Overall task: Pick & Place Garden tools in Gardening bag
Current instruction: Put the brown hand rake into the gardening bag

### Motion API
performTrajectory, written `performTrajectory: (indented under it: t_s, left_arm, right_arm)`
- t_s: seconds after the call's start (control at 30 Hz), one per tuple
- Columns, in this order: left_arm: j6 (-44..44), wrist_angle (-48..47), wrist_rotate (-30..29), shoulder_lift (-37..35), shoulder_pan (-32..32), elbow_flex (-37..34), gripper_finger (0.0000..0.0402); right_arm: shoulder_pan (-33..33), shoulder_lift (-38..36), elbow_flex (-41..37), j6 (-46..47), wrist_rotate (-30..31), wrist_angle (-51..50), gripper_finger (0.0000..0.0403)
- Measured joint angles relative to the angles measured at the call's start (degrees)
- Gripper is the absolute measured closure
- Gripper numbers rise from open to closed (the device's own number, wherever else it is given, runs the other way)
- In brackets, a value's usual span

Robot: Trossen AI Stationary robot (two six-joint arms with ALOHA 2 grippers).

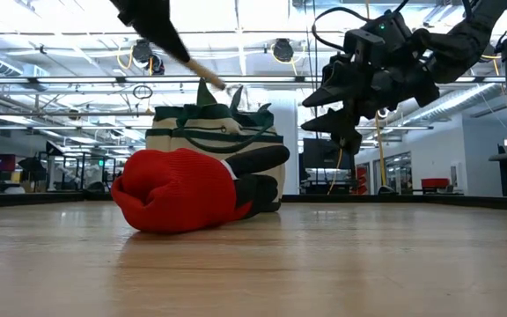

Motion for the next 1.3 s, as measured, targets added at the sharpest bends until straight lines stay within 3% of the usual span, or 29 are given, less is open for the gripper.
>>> performTrajectory:
  t_s: [0.17,0.6,0.8,1.07,1.3]
  left_arm:
    - [-5.44,-5.40,0.16,0.34,1.61,-0.12,0.0325]
    - [-2.63,7.24,15.60,0.69,9.33,-6.23,0.0325]
    - [-2.50,8.65,17.58,1.67,12.44,-6.25,0.0325]
    - [0.76,16.45,27.36,8.98,15.79,-6.27,0.0325]
    - [1.92,17.58,28.96,11.71,16.67,-6.25,0.0325]
  right_arm:
    - [0.00,0.00,0.00,0.00,0.04,0.00,0.0236]
    - [0.00,0.00,0.00,0.00,0.07,0.02,0.0236]
    - [0.00,0.00,0.02,0.00,0.11,0.04,0.0236]
    - [0.02,0.00,0.07,0.00,2.68,0.76,0.0236]
    - [0.02,0.00,0.09,-0.20,2.85,1.73,0.0236]
